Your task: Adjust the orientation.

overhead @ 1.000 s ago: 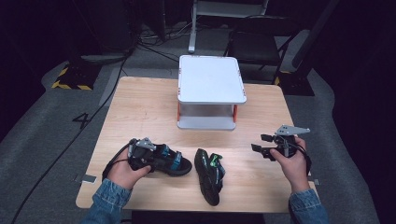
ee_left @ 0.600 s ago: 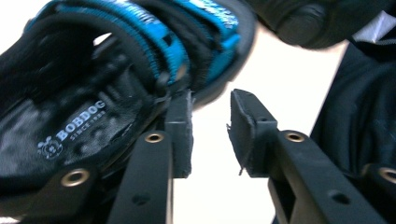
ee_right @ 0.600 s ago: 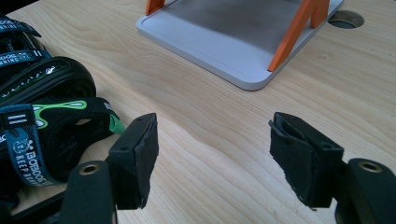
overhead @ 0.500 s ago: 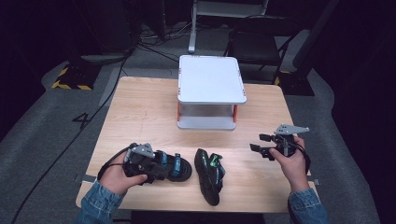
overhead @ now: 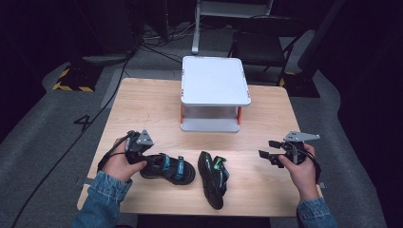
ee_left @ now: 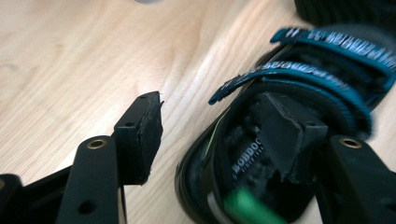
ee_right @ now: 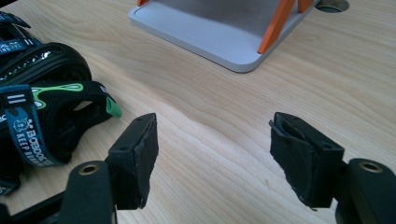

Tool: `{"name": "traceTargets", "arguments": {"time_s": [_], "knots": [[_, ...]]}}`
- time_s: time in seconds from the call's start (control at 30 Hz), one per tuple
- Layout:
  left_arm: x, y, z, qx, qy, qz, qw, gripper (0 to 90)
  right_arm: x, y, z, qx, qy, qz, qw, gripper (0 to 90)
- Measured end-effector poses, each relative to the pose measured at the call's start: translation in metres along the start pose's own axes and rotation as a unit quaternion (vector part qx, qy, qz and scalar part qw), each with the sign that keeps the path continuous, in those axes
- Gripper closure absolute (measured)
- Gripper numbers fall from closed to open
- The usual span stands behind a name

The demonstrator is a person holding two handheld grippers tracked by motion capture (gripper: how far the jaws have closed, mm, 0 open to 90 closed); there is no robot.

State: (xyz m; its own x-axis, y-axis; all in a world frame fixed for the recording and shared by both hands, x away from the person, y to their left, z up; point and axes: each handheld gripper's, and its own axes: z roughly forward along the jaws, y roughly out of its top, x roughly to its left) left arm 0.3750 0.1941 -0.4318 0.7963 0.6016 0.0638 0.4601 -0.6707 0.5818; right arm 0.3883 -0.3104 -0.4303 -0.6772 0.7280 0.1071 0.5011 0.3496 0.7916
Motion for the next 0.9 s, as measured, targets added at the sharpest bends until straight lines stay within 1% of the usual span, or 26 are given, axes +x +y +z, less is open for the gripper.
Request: {"name": "traceTargets", "arguments": {"time_s": [0.07,0.1,0.13,0.17,0.2,0.23,0.27,0.4,0.43,0.5,0.57,0.6,0.63,0.67,0.7,0.73,0.77,0.8,0.83,0.87,0.9], "knots": [[0.0,0.003,0.011,0.006,-0.006,0.017,0.9998,39.9,-0.001,-0.002,-0.002,0.001,-0.003,0.002,1.0,33.4],[0.0,0.004,0.017,0.012,-0.01,0.027,0.9995,40.6,-0.001,-0.004,-0.003,0.001,-0.005,0.004,1.0,33.3],[0.0,0.004,0.023,0.02,-0.017,0.032,0.9991,42.2,-0.001,-0.005,-0.004,0.002,-0.006,0.005,1.0,33.3],[0.0,0.004,0.028,0.031,-0.029,0.033,0.9986,48.1,-0.001,-0.006,-0.005,0.002,-0.007,0.007,0.9999,33.3],[0.001,0.005,0.028,0.027,-0.046,0.022,0.9983,56.5,-0.002,-0.007,-0.006,0.003,-0.009,0.006,0.9999,33.3],[0.001,0.004,0.028,0.023,-0.048,0.026,0.9982,63.0,-0.001,-0.008,-0.007,0.003,-0.01,0.009,0.9999,33.3],[0.002,0.004,0.028,0.025,-0.054,0.026,0.9979,64.0,-0.002,-0.009,-0.008,0.003,-0.011,0.006,0.9999,33.3],[0.003,0.005,0.028,0.026,-0.065,0.031,0.9971,71.7,-0.003,-0.012,-0.012,0.002,-0.015,0.014,0.9998,33.3],[0.002,0.006,0.028,0.026,-0.063,0.028,0.9973,72.4,-0.003,-0.012,-0.013,0.002,-0.016,0.016,0.9997,33.3],[0.003,0.006,0.027,0.025,-0.068,0.019,0.9972,73.5,-0.003,-0.012,-0.013,0.001,-0.016,0.016,0.9997,33.3],[0.006,0.006,0.025,0.02,-0.064,0.007,0.9977,74.9,-0.003,-0.012,-0.013,0.002,-0.016,0.015,0.9998,33.3],[0.008,0.006,0.024,0.013,-0.059,-0.001,0.9982,75.5,-0.003,-0.012,-0.013,0.001,-0.016,0.015,0.9997,33.3],[0.01,0.006,0.022,0.008,-0.054,-0.014,0.9984,76.3,-0.003,-0.012,-0.013,0.002,-0.017,0.014,0.9998,33.3],[0.012,0.006,0.022,0.002,-0.047,-0.033,0.9983,76.7,-0.003,-0.012,-0.013,0.001,-0.017,0.013,0.9998,33.3],[0.015,0.006,0.022,-0.005,-0.041,-0.061,0.9973,77.1,-0.003,-0.012,-0.013,0.002,-0.016,0.014,0.9998,33.3],[0.017,0.007,0.023,-0.012,-0.03,-0.089,0.9956,77.0,-0.003,-0.012,-0.012,0.002,-0.016,0.015,0.9998,33.3],[0.02,0.007,0.026,-0.019,-0.012,-0.114,0.9932,76.9,-0.003,-0.012,-0.012,0.003,-0.017,0.012,0.9998,33.3],[0.022,0.007,0.029,-0.023,0.006,-0.139,0.99,76.9,-0.003,-0.012,-0.011,0.003,-0.017,0.013,0.9998,33.3],[0.025,0.008,0.033,-0.016,0.02,-0.161,0.9866,76.9,-0.002,-0.013,-0.011,0.006,-0.016,0.015,0.9997,33.3],[0.028,0.008,0.036,-0.017,0.025,-0.184,0.9824,76.9,-0.002,-0.013,-0.01,0.006,-0.016,0.011,0.9998,33.3],[0.03,0.008,0.039,-0.027,0.025,-0.203,0.9784,76.7,-0.002,-0.013,-0.009,0.007,-0.015,0.011,0.9998,33.3]]}}
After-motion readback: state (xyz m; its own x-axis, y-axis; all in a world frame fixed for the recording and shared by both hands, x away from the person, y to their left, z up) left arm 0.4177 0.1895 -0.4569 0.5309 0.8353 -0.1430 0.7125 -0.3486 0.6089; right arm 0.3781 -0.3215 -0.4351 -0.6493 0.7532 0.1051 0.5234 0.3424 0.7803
